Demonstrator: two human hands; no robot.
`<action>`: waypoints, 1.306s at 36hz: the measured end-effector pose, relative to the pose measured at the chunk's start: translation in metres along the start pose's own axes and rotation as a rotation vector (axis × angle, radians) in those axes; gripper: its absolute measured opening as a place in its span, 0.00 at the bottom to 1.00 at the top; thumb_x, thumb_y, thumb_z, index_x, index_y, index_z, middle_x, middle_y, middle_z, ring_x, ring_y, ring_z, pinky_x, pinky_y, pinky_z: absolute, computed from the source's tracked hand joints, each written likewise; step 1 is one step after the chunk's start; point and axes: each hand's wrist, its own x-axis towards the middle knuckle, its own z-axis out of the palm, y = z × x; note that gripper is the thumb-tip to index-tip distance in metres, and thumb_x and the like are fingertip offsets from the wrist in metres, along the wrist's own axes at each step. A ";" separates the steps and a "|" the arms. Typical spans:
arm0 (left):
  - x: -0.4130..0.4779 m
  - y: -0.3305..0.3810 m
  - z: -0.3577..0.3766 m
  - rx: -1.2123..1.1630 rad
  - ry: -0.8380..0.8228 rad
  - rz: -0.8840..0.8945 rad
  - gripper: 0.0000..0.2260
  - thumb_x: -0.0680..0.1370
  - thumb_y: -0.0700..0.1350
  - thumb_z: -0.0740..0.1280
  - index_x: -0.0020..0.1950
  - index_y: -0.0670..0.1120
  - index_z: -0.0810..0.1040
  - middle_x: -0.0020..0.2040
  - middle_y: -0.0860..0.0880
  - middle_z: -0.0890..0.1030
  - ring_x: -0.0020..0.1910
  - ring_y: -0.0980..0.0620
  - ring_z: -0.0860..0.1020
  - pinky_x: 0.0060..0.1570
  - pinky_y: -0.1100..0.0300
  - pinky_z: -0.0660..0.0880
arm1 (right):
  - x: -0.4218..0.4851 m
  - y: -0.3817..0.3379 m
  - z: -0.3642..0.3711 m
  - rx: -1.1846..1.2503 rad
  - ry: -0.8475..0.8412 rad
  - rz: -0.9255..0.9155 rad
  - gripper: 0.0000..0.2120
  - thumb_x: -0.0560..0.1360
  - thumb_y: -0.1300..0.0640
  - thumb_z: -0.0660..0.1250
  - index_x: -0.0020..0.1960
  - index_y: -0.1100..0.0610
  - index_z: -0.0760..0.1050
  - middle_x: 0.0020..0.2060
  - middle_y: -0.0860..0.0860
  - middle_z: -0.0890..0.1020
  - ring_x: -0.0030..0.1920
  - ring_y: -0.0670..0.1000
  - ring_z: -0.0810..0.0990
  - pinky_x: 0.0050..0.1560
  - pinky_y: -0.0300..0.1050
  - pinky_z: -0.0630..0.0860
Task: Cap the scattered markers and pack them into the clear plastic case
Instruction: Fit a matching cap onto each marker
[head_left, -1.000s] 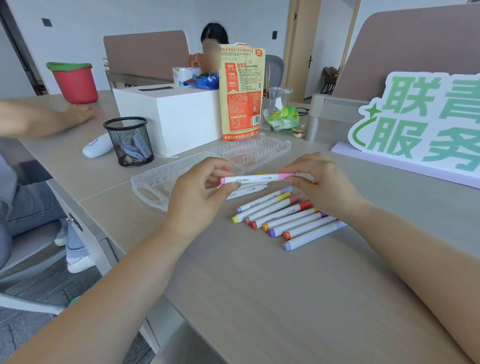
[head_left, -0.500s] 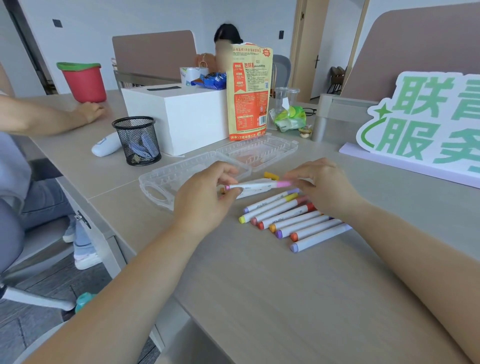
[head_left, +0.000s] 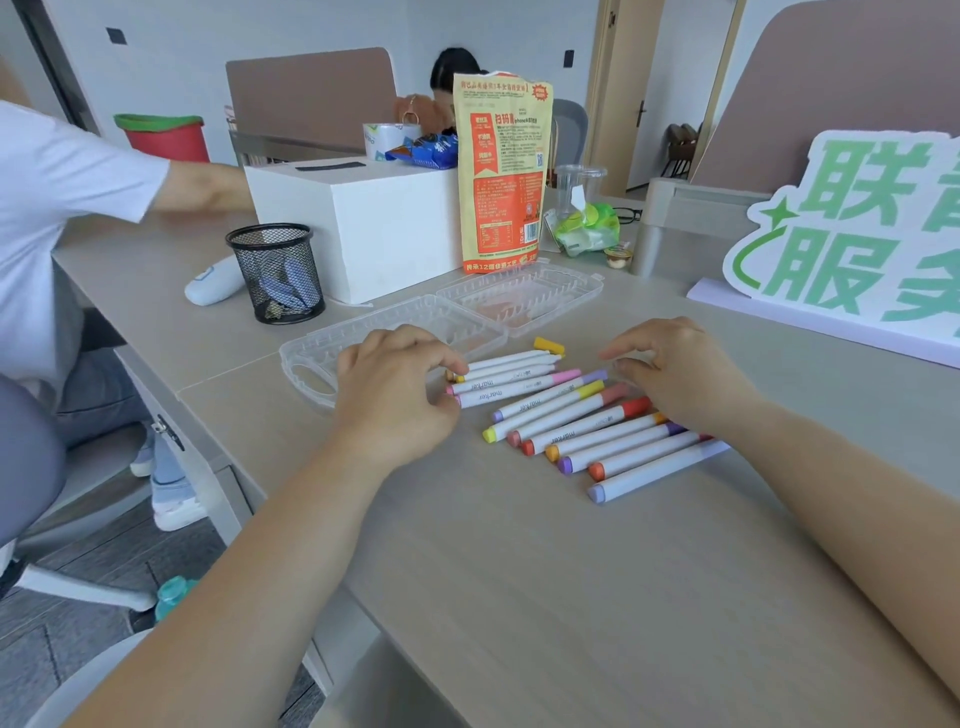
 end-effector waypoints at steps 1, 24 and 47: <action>0.000 0.000 0.000 0.008 -0.003 -0.013 0.09 0.71 0.45 0.69 0.47 0.59 0.80 0.52 0.60 0.73 0.58 0.54 0.68 0.52 0.63 0.52 | 0.001 0.000 0.000 -0.002 0.002 0.006 0.09 0.77 0.58 0.64 0.53 0.50 0.81 0.54 0.48 0.80 0.59 0.52 0.71 0.60 0.48 0.68; 0.003 -0.001 0.008 0.089 0.069 0.026 0.01 0.74 0.51 0.69 0.45 0.56 0.79 0.45 0.58 0.82 0.52 0.52 0.75 0.49 0.60 0.53 | -0.002 0.039 -0.044 0.190 -0.083 0.429 0.04 0.72 0.60 0.71 0.47 0.59 0.81 0.44 0.47 0.80 0.52 0.52 0.76 0.54 0.47 0.72; 0.000 0.013 0.003 -0.457 0.137 0.069 0.12 0.75 0.35 0.67 0.58 0.45 0.77 0.50 0.48 0.78 0.46 0.53 0.79 0.51 0.64 0.75 | -0.005 -0.010 -0.042 0.406 -0.029 0.106 0.05 0.73 0.56 0.71 0.49 0.54 0.80 0.37 0.42 0.80 0.36 0.43 0.76 0.33 0.32 0.70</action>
